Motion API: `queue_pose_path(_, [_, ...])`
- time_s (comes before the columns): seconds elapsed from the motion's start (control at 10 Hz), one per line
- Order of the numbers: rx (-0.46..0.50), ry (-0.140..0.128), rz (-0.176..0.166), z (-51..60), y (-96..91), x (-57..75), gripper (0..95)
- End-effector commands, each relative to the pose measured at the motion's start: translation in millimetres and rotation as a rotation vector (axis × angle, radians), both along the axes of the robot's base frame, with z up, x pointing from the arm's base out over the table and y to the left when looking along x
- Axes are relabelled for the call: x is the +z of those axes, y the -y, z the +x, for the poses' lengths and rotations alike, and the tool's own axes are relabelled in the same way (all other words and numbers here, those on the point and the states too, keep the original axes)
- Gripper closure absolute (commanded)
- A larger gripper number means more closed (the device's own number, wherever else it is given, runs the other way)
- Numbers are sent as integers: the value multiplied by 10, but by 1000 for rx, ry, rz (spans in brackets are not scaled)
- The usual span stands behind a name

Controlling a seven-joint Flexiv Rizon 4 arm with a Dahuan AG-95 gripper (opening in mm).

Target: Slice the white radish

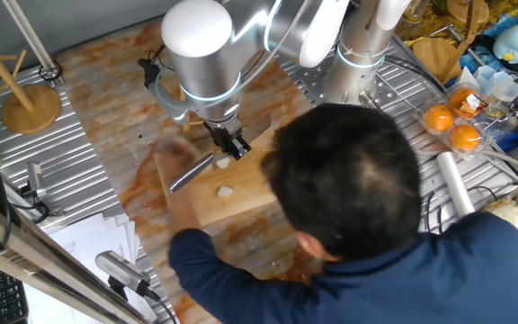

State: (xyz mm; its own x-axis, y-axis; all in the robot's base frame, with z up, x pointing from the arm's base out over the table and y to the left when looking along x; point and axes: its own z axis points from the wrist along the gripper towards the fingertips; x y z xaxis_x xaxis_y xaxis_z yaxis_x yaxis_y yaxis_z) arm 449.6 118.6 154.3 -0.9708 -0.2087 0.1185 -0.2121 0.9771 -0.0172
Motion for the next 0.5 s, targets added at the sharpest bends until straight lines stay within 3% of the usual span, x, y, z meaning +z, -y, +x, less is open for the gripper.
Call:
queue_pose_path(0.1, [0, -1, -1, -5, 2, 2, 950])
queue_pose_path(0.5, [4, -3, -1, -5, 2, 2, 950])
